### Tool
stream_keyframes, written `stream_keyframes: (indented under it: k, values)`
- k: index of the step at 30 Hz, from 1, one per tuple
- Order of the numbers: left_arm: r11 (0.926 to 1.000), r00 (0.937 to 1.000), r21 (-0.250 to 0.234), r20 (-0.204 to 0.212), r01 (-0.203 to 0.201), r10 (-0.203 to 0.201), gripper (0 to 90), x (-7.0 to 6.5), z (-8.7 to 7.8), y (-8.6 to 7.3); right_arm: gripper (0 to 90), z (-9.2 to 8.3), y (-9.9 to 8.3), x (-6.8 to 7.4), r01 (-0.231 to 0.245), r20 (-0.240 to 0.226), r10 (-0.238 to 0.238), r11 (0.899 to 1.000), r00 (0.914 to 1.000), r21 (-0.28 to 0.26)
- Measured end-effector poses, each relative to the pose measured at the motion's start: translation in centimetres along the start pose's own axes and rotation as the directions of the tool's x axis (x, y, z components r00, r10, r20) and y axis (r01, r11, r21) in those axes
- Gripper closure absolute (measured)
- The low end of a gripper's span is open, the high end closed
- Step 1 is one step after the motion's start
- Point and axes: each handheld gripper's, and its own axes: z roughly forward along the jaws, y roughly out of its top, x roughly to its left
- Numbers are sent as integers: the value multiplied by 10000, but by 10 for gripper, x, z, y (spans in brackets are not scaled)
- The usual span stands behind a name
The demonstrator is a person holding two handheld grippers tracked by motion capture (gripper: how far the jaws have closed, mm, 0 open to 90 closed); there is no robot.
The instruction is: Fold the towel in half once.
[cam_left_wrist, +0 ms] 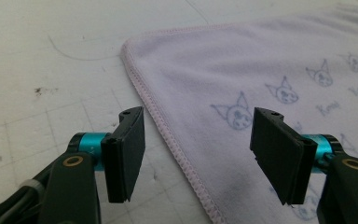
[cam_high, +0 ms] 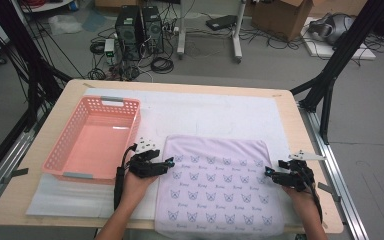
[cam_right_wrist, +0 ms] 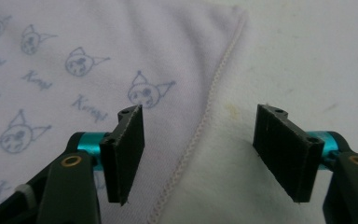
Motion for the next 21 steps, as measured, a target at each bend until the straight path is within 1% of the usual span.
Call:
stream_keyframes:
  k: [2, 3, 4, 5, 6, 7, 8, 9, 12, 13, 14, 15, 16, 17, 19, 21]
  values:
    - [9987, 9990, 266, -57, -442, 444, 411, -4, 2, 0, 410, 1, 2, 6, 478, 353, -485, 9987, 9982, 202]
    - [9967, 9976, 435, -41, -687, 689, 451, -7, 4, 0, 449, 1, 2, 8, 542, 363, -550, 9983, 9978, 225]
    - [9931, 9953, 679, -108, -956, 965, 502, -10, 5, 1, 485, 1, 3, 10, 587, 283, -595, 9979, 9978, 274]
    - [9887, 9915, 869, -336, -1224, 1257, 535, -13, 7, 1, 494, 1, 3, 10, 614, 267, -622, 9977, 9977, 289]
    - [9882, 9905, 871, -441, -1262, 1303, 558, -14, 7, 1, 516, 0, 3, 10, 518, 185, -523, 9983, 9985, 267]
    - [9901, 9922, 848, -464, -1118, 1160, 572, -13, 7, 1, 540, 0, 2, 9, 437, 96, -440, 9988, 9990, 234]
    - [9909, 9928, 834, -466, -1061, 1102, 601, -12, 7, 1, 593, -1, 2, 7, 307, 9, -307, 9994, 9995, 179]
    - [9923, 9938, 820, -530, -930, 975, 632, -9, 6, 1, 624, -1, 1, 7, 237, -27, -237, 9995, 9997, 191]
    - [9958, 9968, 746, -561, -529, 572, 748, -5, 5, 1, 747, -4, -1, 1, 21, -230, -18, 9999, 9997, 130]
    - [9959, 9970, 745, -551, -510, 552, 781, -5, 5, 1, 773, -4, -1, 0, -77, -328, 81, 9999, 9994, 131]
    - [9960, 9979, 769, -423, -447, 480, 809, -3, 5, 1, 799, -4, -1, -1, -103, -355, 108, 9999, 9993, 130]
    - [9963, 9990, 790, -234, -351, 371, 842, -2, 5, 1, 865, -4, -1, -2, -178, -490, 185, 9997, 9986, 157]
    - [9967, 9994, 768, -210, -274, 291, 862, -2, 5, 1, 870, -4, -2, -4, -325, -820, 336, 9994, 9961, 149]
    - [9965, 9994, 792, -219, -258, 276, 865, -2, 5, 1, 871, -4, -3, -5, -368, -889, 370, 9993, 9954, 40]
    - [9968, 9994, 777, -252, -203, 223, 869, -2, 5, 1, 873, -4, -4, -8, -622, -1083, 623, 9981, 9922, 40]
    - [9969, 9995, 774, -274, -134, 155, 870, -2, 5, 1, 872, -4, -4, -8, -580, -1056, 579, 9983, 9927, 20]
